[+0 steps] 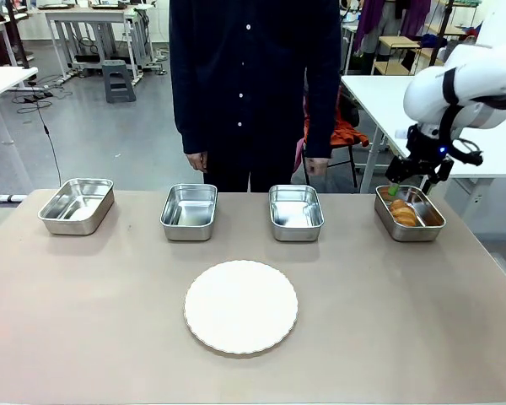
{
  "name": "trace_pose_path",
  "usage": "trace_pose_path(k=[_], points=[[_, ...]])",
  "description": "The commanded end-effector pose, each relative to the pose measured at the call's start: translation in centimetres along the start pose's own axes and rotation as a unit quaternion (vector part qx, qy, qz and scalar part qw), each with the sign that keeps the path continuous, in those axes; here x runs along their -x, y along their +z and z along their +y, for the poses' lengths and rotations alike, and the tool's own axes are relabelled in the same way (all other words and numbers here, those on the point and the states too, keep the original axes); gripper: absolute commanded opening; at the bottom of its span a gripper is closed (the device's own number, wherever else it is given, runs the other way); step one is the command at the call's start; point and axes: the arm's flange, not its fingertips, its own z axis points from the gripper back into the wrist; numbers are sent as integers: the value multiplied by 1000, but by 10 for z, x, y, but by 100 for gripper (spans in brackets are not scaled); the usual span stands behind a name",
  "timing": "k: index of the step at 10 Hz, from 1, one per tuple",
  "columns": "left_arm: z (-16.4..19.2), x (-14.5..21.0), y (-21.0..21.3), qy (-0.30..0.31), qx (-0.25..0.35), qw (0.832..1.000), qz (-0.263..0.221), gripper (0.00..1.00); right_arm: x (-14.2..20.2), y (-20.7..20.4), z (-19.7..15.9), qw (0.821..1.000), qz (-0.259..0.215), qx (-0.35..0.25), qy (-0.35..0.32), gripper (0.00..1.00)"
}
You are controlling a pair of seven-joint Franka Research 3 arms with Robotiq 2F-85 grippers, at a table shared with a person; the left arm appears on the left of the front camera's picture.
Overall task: Place the bread in the container.
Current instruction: Place the Butter Roll into the Airtight Container indicated by the human.
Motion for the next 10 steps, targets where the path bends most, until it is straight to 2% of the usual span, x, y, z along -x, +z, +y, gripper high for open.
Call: trace_pose_path(k=[1,3,4,6,8,10], points=[[0,0,1,-1,3,1000,-3,100,51,44,33,999,-44,18,1,100],[0,0,1,-1,3,1000,-3,100,97,63,72,997,-72,40,10,100],[0,0,1,-1,3,1000,-3,100,130,69,93,995,-92,41,2,100],[0,0,1,-1,3,1000,-3,100,189,68,121,994,-91,55,2,100],[0,0,1,-1,3,1000,-3,100,235,62,133,994,-91,62,-6,100],[0,0,1,-1,3,1000,-3,100,255,56,132,995,-90,48,3,100]])
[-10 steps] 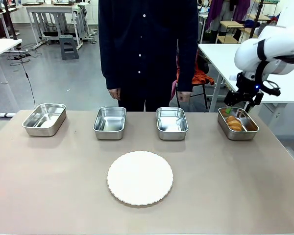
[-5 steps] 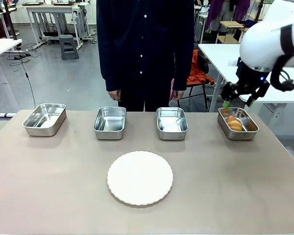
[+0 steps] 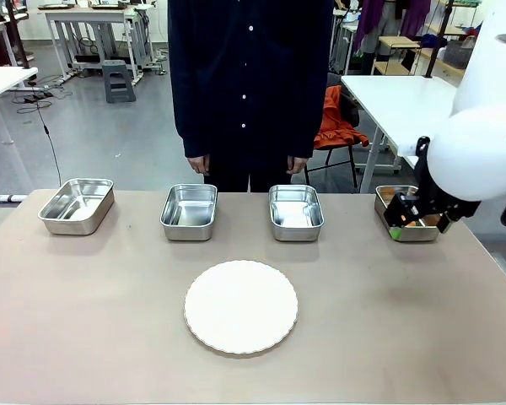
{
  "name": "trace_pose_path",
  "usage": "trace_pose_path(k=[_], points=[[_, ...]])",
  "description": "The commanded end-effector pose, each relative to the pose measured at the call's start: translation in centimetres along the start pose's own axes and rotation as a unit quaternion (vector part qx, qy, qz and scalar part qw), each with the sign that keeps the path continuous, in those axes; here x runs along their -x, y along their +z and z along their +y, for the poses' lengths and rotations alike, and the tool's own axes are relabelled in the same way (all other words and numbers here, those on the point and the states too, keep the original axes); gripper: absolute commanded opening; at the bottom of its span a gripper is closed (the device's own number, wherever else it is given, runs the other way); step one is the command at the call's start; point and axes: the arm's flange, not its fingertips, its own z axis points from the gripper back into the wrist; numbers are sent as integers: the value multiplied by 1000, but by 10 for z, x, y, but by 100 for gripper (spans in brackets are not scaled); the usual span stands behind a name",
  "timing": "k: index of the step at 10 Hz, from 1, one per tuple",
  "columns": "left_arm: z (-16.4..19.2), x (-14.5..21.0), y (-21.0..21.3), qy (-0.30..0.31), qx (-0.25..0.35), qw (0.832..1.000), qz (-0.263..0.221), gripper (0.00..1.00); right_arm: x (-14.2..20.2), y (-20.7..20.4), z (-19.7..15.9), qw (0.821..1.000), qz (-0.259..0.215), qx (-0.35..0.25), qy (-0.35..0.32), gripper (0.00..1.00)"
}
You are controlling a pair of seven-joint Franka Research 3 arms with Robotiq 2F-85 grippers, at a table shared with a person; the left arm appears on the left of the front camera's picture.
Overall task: Place the bread in the container.
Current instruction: Place the Butter Roll into the Airtight Container indicated by the human.
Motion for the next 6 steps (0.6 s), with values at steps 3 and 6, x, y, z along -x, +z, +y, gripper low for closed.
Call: trace_pose_path(k=[3,6], points=[[0,0,1,-1,3,1000,-3,100,0,0,0,1000,0,0,0,100],[0,0,1,-1,3,1000,-3,100,0,0,0,1000,0,0,0,100]])
